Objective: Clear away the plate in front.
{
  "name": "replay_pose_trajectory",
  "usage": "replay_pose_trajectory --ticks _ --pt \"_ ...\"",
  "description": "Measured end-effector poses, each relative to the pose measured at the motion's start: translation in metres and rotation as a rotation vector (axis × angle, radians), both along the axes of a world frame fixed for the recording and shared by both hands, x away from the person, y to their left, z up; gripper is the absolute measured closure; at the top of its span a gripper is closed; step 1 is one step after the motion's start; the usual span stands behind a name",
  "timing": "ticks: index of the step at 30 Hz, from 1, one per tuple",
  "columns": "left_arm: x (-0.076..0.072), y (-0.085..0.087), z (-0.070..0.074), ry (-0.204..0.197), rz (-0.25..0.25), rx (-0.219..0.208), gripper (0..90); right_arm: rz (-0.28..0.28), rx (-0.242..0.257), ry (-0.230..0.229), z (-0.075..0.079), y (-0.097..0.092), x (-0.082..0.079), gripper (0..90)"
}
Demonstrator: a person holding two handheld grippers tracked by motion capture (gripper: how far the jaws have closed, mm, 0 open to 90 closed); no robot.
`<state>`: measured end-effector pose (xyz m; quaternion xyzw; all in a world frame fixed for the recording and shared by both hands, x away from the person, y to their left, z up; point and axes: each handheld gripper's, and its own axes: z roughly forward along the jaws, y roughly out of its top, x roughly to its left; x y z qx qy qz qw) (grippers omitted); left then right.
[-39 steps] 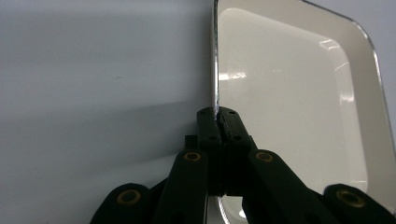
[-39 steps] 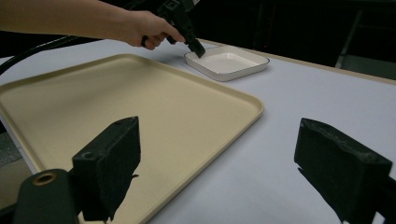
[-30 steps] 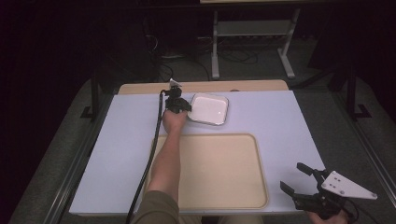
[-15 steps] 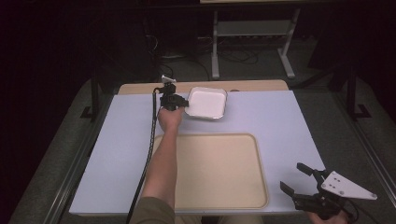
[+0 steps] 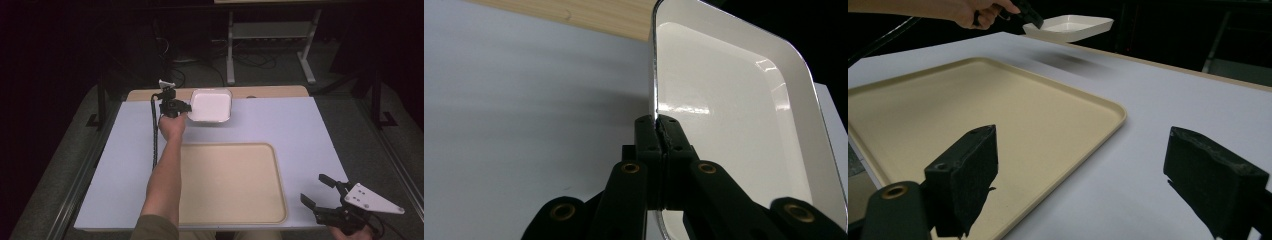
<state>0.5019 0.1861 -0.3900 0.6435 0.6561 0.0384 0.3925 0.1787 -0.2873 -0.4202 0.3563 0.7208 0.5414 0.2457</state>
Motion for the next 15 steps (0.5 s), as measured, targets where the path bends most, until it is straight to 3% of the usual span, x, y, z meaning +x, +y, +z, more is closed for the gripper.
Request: replay_pose_trajectory --ticks 7,15 --pt "-0.012 0.017 -0.012 0.012 0.0 -0.04 88.7 -0.001 0.006 0.003 0.0 0.0 0.0 13.2" --pt "-0.022 0.034 -0.009 -0.005 0.006 -0.075 88.7 -0.001 0.0 0.007 0.0 0.0 0.0 13.2"
